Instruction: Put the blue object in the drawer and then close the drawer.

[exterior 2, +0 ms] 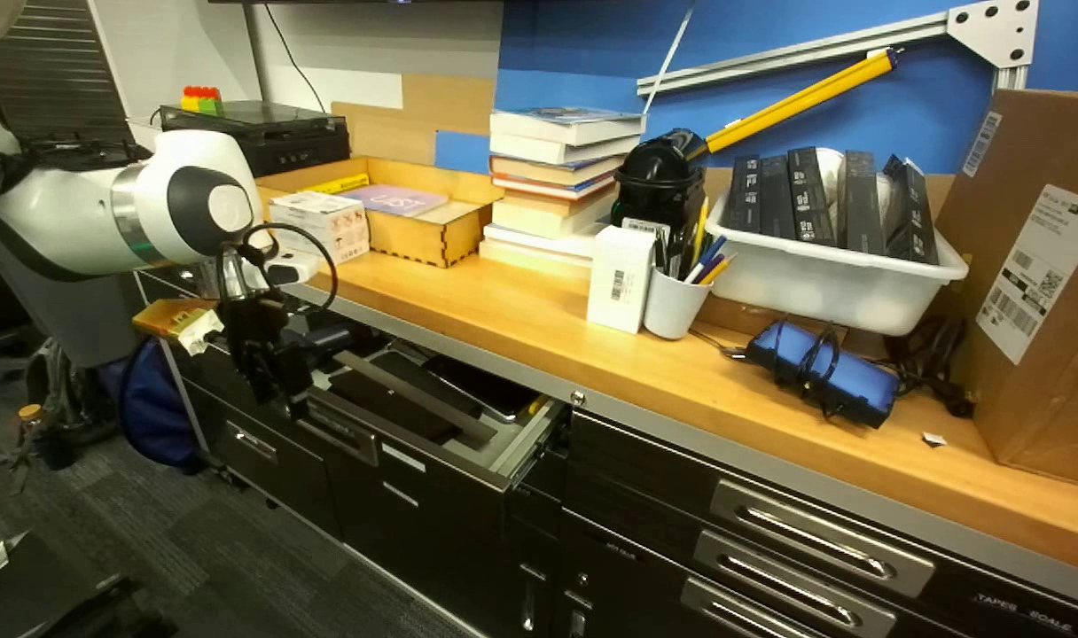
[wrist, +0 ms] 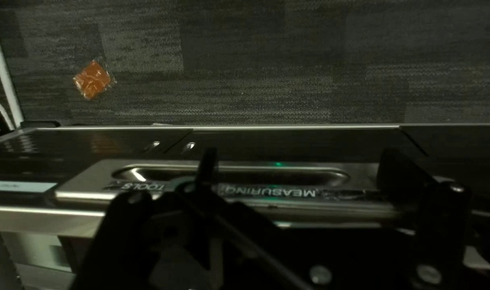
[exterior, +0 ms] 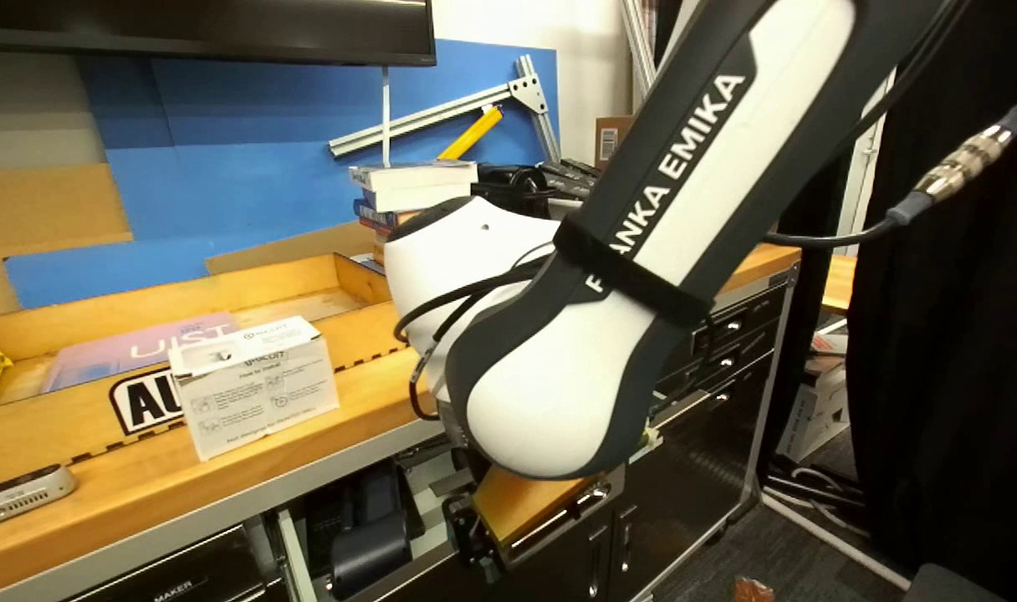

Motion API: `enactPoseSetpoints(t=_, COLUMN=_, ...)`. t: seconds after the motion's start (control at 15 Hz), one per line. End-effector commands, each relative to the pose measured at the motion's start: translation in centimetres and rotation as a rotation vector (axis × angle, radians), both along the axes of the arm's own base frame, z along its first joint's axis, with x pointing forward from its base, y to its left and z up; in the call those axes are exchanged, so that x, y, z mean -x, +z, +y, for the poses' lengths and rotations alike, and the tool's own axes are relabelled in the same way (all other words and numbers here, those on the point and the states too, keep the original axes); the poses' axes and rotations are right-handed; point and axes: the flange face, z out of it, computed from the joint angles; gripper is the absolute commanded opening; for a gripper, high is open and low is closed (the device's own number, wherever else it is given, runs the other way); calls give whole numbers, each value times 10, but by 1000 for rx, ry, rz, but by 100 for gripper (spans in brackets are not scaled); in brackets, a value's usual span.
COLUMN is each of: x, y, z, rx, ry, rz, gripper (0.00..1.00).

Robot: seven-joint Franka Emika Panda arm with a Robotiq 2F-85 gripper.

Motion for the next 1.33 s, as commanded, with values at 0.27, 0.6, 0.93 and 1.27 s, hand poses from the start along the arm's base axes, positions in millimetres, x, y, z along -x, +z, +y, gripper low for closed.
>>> enactPoseSetpoints(t=0.27, x=-75, y=23, z=41, rx=-14, ry=-23, rz=-198, gripper=100)
enactPoseSetpoints(t=0.6, x=-118, y=17, z=53, rx=-8, ry=-31, rz=-263, gripper=100)
enactPoseSetpoints(t=0.93, x=-145, y=11, z=57, rx=-9, ry=-60, rz=-306, gripper=100)
enactPoseSetpoints(t=1.27, x=-108, y=40, z=45, rx=-36, ry=-62, rz=-239, gripper=100)
